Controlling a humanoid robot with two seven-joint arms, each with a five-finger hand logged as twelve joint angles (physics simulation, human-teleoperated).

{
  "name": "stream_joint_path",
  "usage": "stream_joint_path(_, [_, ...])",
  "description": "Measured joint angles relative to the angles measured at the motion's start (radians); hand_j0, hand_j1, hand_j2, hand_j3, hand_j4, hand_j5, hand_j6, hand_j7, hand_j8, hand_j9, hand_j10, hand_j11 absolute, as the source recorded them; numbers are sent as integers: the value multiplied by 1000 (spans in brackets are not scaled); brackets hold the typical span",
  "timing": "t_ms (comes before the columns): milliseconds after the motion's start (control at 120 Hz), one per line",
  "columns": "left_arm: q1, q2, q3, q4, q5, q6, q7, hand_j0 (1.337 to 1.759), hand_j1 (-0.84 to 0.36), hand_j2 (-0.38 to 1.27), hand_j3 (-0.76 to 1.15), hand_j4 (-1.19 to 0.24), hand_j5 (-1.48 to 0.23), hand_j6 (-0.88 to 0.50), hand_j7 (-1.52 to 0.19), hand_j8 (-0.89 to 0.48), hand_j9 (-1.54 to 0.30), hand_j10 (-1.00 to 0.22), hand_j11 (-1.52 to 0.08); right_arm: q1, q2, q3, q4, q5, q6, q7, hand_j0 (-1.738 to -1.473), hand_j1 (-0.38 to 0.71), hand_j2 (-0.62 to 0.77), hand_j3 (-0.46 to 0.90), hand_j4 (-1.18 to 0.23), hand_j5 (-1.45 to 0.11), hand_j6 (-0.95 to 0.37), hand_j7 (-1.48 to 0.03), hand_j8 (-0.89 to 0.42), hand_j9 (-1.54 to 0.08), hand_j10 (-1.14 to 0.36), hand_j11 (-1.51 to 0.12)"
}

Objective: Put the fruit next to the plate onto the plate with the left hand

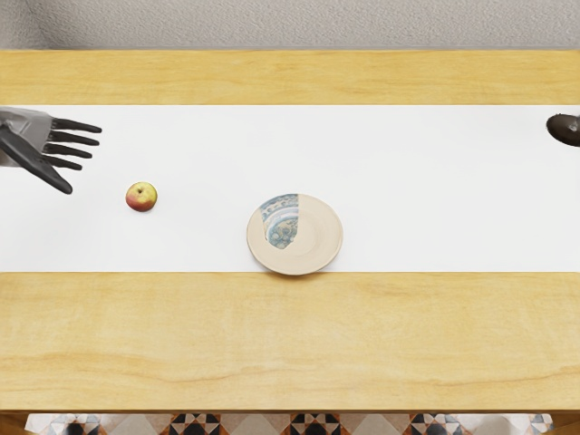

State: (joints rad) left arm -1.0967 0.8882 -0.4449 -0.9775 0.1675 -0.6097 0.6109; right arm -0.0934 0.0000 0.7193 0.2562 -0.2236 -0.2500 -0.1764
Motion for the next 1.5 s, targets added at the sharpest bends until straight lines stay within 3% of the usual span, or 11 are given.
stream_joint_path(267, [-13,-7,58,18,54,-2,0,1658,315,5,0,-30,-37,-29,-35,-29,-35,-30,-37,-6,0,0,-9,1,0,0,-1658,-349,0,0,0,0,0,0,0,0,0,0])
stream_joint_path(400, [-98,-6,104,11,133,-2,0,1658,320,4,0,-26,-32,-26,-31,-26,-31,-26,-31,-7,0,0,-10,1,0,0,-1658,-349,0,0,0,0,0,0,0,0,0,0])
stream_joint_path(458, [-219,-6,199,-10,143,-1,0,1658,322,5,0,-24,-30,-24,-29,-24,-29,-24,-30,-8,0,0,-10,1,0,0,-1658,-349,0,0,0,0,0,0,0,0,0,0])
stream_joint_path(617, [-375,-67,480,-135,154,-1,0,1658,324,4,0,-23,-28,-24,-27,-23,-27,-23,-27,-8,0,0,-10,1,0,0,-1658,-349,0,0,0,0,0,0,0,0,0,0])
stream_joint_path(808, [-483,-156,641,-193,207,141,0,1658,324,4,0,-24,-28,-25,-27,-24,-27,-23,-27,-8,0,0,-11,1,0,0,-1658,-349,0,0,0,0,0,0,0,0,0,0])
stream_joint_path(950, [-497,-181,666,-197,270,229,0,1658,324,4,0,-24,-28,-25,-28,-25,-28,-24,-28,-8,0,0,-11,1,0,0,-1658,-349,0,0,0,0,0,0,0,0,0,0])
stream_joint_path(1058, [-532,-262,695,-199,283,325,0,1658,324,4,0,-24,-28,-25,-28,-25,-28,-24,-28,-8,0,0,-11,1,0,0,-1658,-349,0,0,0,0,0,0,0,0,0,0])
stream_joint_path(1317, [-516,-379,769,-196,275,432,0,1658,310,7,0,-36,-44,-37,-43,-36,-43,-35,-43,-8,0,0,-11,1,0,0,-1658,-349,0,0,0,0,0,0,0,0,0,0])
stream_joint_path(1500, [-459,-397,801,-174,276,517,0,1658,219,23,0,-111,-142,-112,-142,-112,-141,-111,-141,-8,0,0,-11,1,0,0,-1658,-349,0,0,0,0,0,0,0,0,0,0])
